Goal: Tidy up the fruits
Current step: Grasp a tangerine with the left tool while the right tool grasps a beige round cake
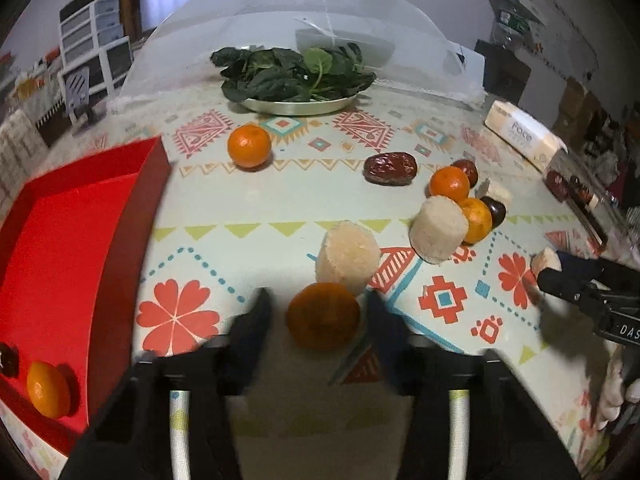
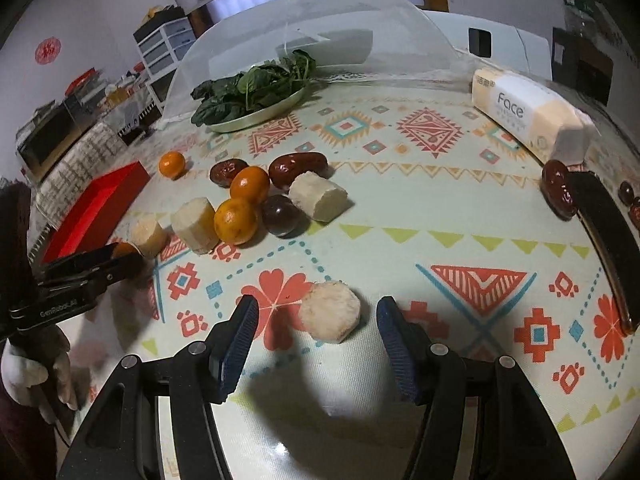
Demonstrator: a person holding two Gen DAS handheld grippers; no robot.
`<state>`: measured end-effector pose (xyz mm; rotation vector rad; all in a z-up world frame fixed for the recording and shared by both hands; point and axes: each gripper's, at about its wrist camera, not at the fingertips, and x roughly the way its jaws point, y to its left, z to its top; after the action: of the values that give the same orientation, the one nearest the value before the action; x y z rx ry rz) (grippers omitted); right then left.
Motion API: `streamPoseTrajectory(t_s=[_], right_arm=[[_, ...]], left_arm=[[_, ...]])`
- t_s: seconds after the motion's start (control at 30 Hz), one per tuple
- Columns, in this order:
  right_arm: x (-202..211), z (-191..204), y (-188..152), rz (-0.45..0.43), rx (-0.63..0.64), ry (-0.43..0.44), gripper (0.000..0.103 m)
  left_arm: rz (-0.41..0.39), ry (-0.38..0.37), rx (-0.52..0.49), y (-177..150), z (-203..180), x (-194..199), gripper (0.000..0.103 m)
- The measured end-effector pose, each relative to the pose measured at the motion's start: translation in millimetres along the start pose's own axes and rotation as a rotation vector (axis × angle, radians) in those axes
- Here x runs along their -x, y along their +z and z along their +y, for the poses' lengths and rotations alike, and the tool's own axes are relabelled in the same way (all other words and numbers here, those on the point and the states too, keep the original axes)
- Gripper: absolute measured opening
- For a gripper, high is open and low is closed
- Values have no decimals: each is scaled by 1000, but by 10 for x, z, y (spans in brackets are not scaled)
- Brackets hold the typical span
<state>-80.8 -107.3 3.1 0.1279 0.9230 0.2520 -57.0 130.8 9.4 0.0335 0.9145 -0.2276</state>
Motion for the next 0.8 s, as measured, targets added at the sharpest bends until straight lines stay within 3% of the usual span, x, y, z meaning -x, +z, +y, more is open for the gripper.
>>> streamPoseTrajectory(t_s=[0.13, 0.37, 0.53, 0.67, 0.8], right_arm=[[0, 40, -16, -1, 18, -41, 35], [139, 100, -23, -24, 14, -41, 35], [411, 419, 59, -79, 64, -14, 35], [523, 800, 187, -93, 104, 66, 35], [485, 1317, 335, -79, 150, 178, 35]], left_arm=[[-5, 5, 1, -10, -14, 23, 32], [-82, -50, 84, -42, 182, 386, 32], [-164, -63, 170, -71, 542, 793, 32], [-202, -44, 258, -77, 994, 1039, 32], [-212, 34, 328, -33, 1564, 1222, 32]])
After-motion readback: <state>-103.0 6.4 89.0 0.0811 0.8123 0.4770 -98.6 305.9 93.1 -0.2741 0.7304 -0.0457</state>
